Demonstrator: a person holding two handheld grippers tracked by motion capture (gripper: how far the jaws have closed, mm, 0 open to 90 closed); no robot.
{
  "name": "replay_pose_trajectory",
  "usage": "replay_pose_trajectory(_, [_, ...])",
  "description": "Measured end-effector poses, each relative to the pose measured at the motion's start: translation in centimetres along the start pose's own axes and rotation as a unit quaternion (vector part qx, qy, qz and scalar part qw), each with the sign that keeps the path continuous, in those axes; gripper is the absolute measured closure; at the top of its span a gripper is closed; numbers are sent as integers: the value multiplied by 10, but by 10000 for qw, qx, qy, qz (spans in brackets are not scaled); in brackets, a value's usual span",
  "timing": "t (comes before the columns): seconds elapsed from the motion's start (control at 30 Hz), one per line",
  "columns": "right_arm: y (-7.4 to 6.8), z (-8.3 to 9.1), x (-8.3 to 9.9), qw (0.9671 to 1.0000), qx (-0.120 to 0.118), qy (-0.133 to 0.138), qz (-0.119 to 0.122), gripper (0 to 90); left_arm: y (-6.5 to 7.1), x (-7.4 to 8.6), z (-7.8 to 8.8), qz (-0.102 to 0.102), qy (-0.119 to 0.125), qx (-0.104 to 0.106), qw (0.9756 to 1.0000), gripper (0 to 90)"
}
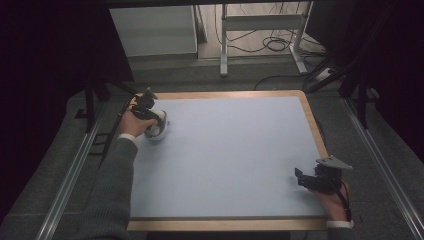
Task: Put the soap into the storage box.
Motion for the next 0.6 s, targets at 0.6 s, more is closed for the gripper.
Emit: replay_pose_trajectory(0.6, [2, 0, 1, 10000, 33, -24, 21, 74, 1, 0, -23, 190, -10, -56, 9998, 455])
Point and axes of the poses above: each handheld gripper's, and its own axes: z roughly backward along the jaws, x roughly out of its underside, y roughly to its right, the point moved 9 cm from there along -z, roughly forward along the jaws, and after that the axes turned 10 degrees about y, right-handed, at the moved point
